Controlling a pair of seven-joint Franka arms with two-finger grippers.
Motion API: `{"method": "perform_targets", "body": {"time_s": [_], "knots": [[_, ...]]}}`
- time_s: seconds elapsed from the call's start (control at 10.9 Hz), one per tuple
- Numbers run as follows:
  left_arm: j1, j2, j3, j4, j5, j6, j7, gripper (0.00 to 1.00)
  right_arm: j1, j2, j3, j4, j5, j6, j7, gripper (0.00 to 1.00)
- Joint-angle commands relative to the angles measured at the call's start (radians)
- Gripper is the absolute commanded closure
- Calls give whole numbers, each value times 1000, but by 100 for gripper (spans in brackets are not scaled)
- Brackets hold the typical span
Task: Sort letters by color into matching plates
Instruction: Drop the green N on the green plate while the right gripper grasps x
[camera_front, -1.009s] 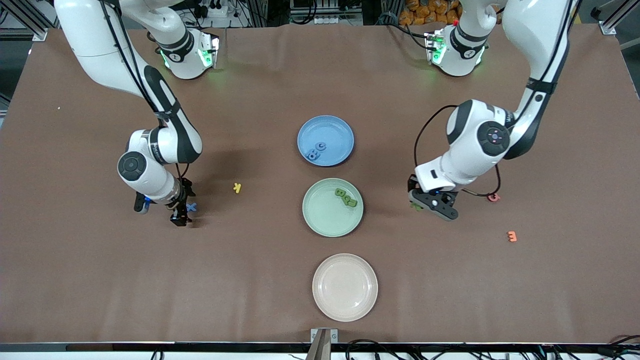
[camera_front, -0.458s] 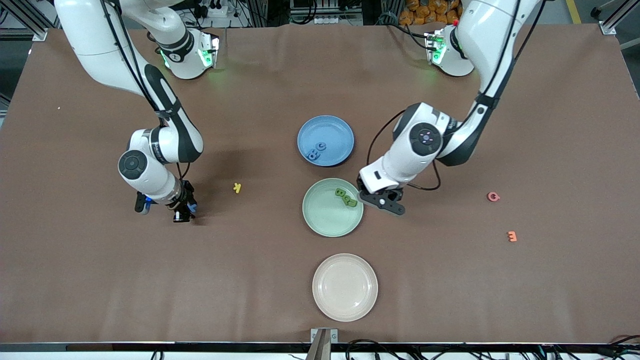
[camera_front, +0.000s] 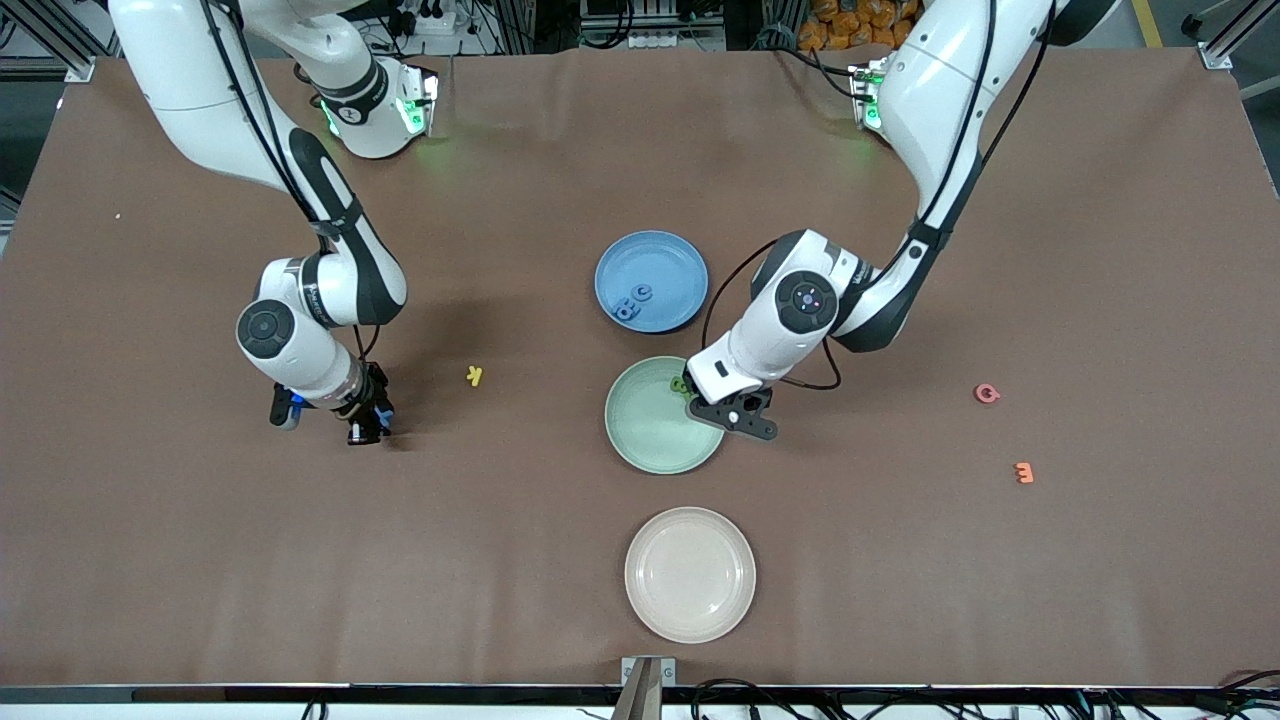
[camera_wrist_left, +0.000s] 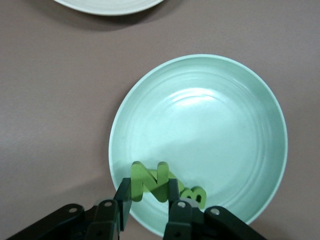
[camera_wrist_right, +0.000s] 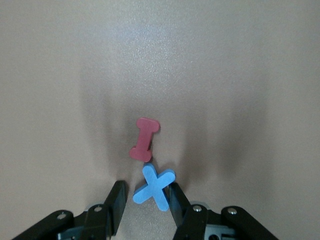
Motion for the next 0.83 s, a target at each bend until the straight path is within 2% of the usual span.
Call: {"method": "perform_targets", "body": {"time_s": [0.0, 0.18, 0.28, 0.37, 0.55, 0.73], "knots": [[-33, 78, 13, 92, -18, 2, -17, 100, -18, 4, 13, -16, 14, 17, -29, 49], [-36, 85, 13, 99, -17, 7, -57, 100, -28, 4, 13, -16, 14, 17, -41, 48], [-43, 87, 13, 97, -12, 19, -60, 45, -33, 1, 13, -16, 14, 17, -50, 48], [-46, 91, 13, 94, -7, 63, -53, 0, -37, 1, 12, -16, 14, 16, -58, 48], [-46, 90, 13, 94, -7, 70, -60, 0, -39, 4, 13, -16, 14, 17, -76, 50], [-44, 78, 12, 96, -7, 70, -63, 0, -39, 5, 13, -16, 14, 17, -78, 60]]}}
